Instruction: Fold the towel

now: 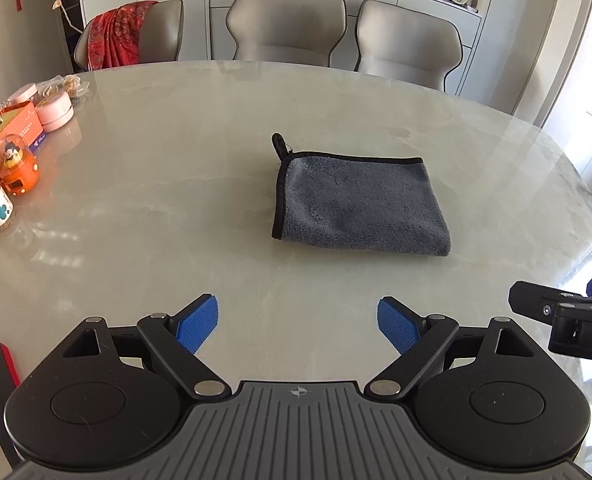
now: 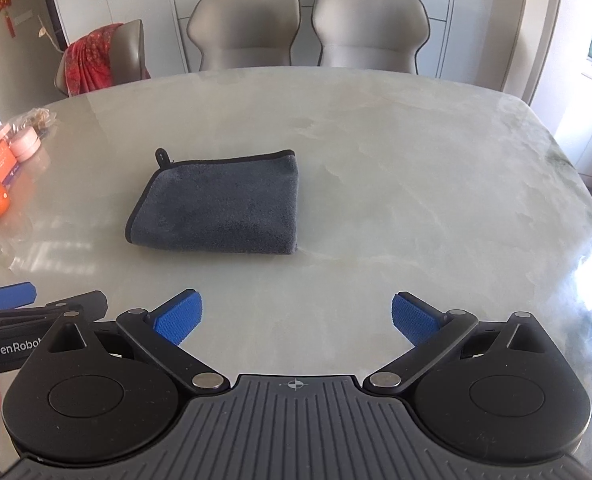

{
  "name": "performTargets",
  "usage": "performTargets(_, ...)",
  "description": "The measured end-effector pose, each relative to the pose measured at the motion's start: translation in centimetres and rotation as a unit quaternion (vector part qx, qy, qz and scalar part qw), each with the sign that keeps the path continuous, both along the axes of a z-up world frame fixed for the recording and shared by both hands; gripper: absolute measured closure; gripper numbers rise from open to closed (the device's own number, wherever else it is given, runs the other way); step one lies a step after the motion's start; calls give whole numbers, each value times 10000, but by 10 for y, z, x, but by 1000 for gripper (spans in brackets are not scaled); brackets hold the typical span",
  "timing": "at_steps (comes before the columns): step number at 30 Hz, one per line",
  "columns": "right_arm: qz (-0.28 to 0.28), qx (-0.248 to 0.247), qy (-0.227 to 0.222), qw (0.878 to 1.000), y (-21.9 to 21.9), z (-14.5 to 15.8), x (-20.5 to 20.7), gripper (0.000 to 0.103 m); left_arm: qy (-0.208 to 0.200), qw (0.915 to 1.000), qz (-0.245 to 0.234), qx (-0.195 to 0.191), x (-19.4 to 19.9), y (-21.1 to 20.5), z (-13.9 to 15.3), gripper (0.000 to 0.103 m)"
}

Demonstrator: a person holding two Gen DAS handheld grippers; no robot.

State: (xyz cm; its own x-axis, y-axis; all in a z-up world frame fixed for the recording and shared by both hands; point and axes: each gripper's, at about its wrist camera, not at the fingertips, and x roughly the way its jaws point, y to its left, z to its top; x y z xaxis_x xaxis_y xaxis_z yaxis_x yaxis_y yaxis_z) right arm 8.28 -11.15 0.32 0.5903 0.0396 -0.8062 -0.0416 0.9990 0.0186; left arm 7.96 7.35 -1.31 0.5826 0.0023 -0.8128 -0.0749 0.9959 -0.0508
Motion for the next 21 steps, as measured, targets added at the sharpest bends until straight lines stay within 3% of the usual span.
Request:
performTargets(5, 18, 0, -17, 10000, 0, 1, -8, 1, -82, 9997, 45, 229, -8, -3, 5, 12)
performTargets(11, 67, -122, -114, 9998, 2, 2, -14, 1, -34, 9998, 123, 138, -12, 3, 8, 12)
performTargets(21, 53, -52, -55, 10000, -1, 2, -16, 1, -91, 9991, 115, 400, -13, 4, 13, 12)
